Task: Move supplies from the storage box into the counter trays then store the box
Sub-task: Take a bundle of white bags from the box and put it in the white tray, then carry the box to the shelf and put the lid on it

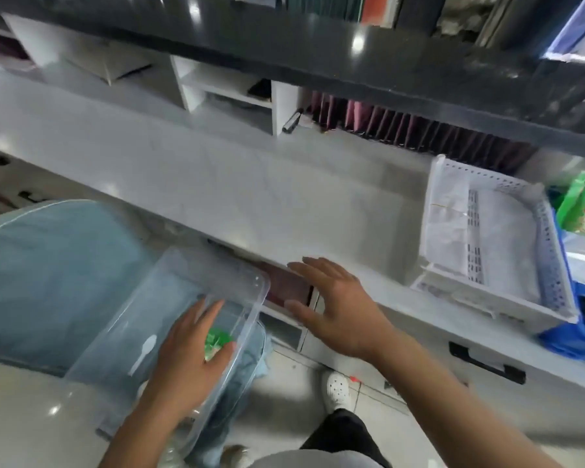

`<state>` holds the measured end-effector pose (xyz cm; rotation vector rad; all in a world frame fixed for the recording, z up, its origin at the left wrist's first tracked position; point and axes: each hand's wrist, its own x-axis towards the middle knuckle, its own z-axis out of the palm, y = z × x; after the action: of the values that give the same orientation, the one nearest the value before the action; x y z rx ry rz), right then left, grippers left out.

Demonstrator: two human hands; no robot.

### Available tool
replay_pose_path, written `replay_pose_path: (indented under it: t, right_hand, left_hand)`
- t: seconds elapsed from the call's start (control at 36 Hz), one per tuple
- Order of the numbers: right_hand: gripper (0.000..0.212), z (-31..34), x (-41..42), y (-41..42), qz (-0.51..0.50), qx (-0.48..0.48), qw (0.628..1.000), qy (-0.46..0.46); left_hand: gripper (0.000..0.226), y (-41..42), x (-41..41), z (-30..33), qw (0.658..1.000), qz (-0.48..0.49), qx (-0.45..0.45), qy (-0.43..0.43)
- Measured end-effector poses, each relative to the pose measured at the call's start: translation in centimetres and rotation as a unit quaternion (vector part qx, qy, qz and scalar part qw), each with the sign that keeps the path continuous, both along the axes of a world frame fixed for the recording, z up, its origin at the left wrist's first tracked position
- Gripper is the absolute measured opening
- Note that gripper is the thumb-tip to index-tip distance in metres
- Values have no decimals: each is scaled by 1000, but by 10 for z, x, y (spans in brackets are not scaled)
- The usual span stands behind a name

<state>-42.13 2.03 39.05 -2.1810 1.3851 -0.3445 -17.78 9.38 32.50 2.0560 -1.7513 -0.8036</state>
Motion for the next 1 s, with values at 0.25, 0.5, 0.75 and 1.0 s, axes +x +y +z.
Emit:
replay_pose_path:
  t: [0.25, 0.5, 0.75, 1.0]
  right_hand:
    - [77, -116, 112, 78, 218, 171, 948, 155]
    - [70, -216, 150, 55, 298, 222, 868, 328]
    - [48, -276, 185, -23, 341, 128, 849, 383]
    - [46, -281, 194, -53, 409, 131, 800, 419]
  left_hand:
    - [93, 132, 79, -117, 945, 267, 161, 96]
    - [63, 168, 100, -155, 786, 497, 241, 276]
    - [60, 101, 130, -199, 646, 644, 181, 369]
    - [41, 91, 141, -221, 511, 742, 97, 423]
